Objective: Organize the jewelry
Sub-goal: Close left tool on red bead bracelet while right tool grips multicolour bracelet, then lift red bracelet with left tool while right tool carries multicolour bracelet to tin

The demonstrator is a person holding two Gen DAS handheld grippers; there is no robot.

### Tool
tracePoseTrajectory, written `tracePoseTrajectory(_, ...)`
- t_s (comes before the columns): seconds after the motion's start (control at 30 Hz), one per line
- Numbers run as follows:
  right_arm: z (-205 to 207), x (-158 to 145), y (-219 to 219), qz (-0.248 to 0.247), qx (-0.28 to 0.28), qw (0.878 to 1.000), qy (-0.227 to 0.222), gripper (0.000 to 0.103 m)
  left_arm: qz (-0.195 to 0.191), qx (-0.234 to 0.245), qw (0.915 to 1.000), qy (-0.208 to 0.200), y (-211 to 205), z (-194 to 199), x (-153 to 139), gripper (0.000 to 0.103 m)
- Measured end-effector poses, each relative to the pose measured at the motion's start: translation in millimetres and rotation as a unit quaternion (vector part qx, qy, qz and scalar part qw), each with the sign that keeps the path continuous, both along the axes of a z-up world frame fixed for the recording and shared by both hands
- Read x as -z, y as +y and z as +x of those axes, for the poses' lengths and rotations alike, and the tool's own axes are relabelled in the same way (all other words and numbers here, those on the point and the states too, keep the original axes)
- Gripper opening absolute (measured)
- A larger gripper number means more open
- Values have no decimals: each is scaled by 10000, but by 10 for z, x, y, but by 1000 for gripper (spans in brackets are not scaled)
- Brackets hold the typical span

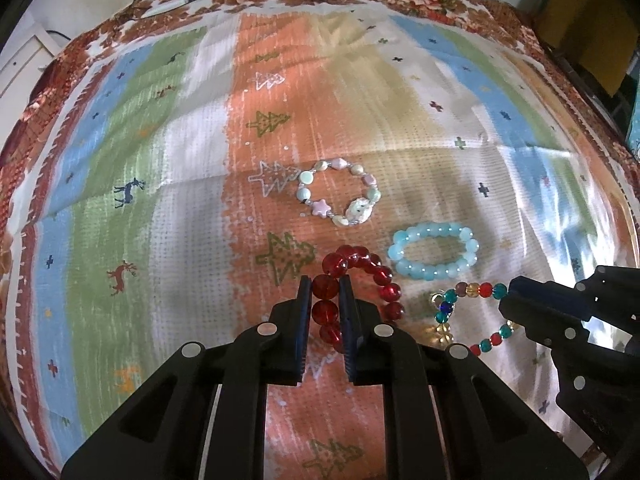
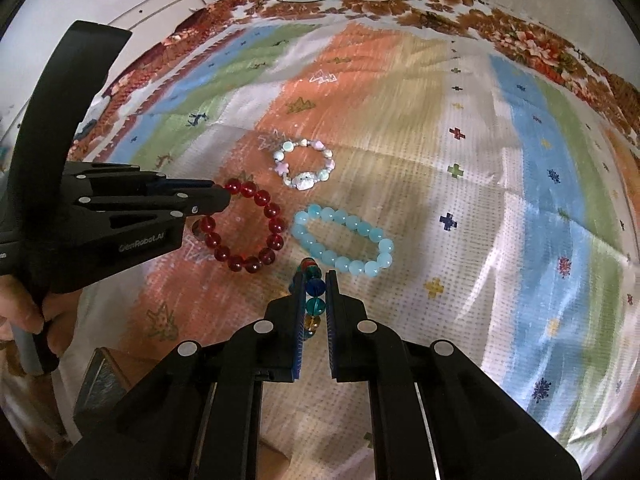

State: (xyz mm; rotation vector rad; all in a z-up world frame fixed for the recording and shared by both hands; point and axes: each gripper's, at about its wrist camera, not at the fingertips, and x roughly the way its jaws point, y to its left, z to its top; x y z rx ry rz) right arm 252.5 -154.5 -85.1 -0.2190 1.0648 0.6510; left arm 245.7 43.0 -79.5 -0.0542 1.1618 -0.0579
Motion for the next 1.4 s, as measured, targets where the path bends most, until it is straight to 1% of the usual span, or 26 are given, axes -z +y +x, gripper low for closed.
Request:
tracePoseTrajectory(0.37, -122, -181, -99, 160, 61, 9998, -118, 10, -148, -19, 9996, -247, -63, -177, -224, 13)
tracePoseTrajectory(0.57, -228, -271, -164, 243, 135, 9994, -199, 10, -170, -83, 9993, -307, -86, -286, -306, 13)
tracePoseTrajectory(0.97, -349, -324, -265, 260, 406, 9980, -414, 10, -165, -196, 9983, -514, -115, -507, -488, 13)
tracePoseTrajectory(1.4, -494, -459, -349, 466, 450, 9964, -552, 10, -261, -294, 9963, -766, -64, -788, -665, 13)
